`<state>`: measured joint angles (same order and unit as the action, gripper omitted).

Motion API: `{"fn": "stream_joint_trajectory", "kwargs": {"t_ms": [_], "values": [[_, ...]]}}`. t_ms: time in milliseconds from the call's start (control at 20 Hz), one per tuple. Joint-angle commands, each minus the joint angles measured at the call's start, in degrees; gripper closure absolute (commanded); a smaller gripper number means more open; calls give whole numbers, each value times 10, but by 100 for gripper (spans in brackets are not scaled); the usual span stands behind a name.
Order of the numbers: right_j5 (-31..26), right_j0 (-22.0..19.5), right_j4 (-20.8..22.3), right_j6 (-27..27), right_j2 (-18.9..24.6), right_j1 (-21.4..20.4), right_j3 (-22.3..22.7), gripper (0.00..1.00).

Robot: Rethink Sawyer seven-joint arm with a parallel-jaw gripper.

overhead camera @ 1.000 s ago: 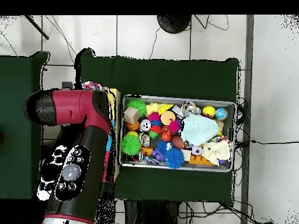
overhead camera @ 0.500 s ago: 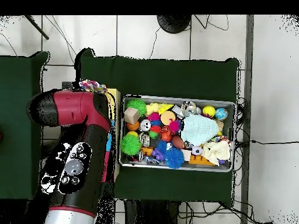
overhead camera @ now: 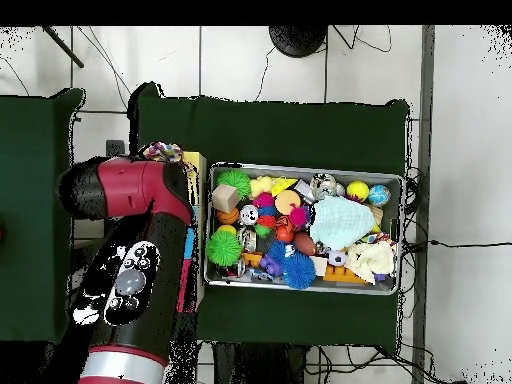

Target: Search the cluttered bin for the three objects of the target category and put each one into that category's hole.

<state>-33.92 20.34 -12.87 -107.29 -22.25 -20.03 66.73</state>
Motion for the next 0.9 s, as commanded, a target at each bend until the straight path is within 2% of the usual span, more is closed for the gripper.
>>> {"fn": "stream_joint_trajectory", "kwargs": {"t_ms": [50, 250, 450, 900], "values": [[-34, -2, 59, -38, 12, 13, 64, 100], [-44, -1, 71, -43, 6, 6, 65, 100], [-80, -4, 76, -39, 9, -4, 73, 100], [-40, -27, 75, -43, 43, 12, 84, 100]]}}
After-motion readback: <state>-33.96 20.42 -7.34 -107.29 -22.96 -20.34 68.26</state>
